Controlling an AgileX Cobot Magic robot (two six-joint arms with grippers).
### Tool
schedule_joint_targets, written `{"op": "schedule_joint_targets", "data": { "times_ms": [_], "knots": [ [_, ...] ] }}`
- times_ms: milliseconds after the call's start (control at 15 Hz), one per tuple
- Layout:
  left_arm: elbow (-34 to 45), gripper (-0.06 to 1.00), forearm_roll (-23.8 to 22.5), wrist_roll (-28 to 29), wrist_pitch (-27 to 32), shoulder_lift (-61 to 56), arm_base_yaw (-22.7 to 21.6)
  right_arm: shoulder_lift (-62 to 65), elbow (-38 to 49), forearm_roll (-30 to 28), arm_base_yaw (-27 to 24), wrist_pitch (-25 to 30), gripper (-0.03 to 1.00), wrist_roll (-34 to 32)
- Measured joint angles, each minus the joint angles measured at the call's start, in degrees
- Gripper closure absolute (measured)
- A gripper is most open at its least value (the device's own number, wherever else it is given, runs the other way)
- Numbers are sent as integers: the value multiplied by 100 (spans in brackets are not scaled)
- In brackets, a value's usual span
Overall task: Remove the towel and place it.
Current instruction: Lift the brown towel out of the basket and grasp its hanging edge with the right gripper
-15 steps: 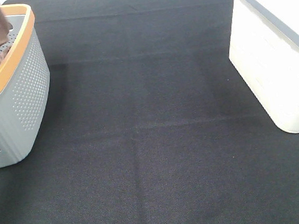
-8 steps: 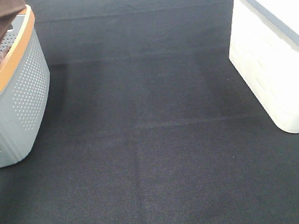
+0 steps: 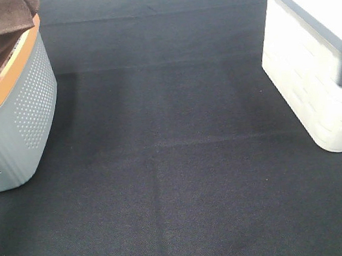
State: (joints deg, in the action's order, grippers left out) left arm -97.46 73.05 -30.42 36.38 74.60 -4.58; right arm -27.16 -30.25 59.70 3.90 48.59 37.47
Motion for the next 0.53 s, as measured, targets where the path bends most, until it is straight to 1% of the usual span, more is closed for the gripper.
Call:
{"op": "schedule_joint_targets", "data": {
  "times_ms": [133,200,333,533],
  "knots": [
    [0,94,-23,-166,-40,149,533,-647,-413,11,29,0,14,464],
    [0,94,-103,-321,-109,241,917,-882,-573,23,29,0,14,636],
    [0,94,-384,-561,-544,481,1673,-1243,-854,29,29,17,15,974],
    [0,94,-659,-607,-1175,980,2573,-1616,-1031,195,40,46,16,1398]
  ]
}}
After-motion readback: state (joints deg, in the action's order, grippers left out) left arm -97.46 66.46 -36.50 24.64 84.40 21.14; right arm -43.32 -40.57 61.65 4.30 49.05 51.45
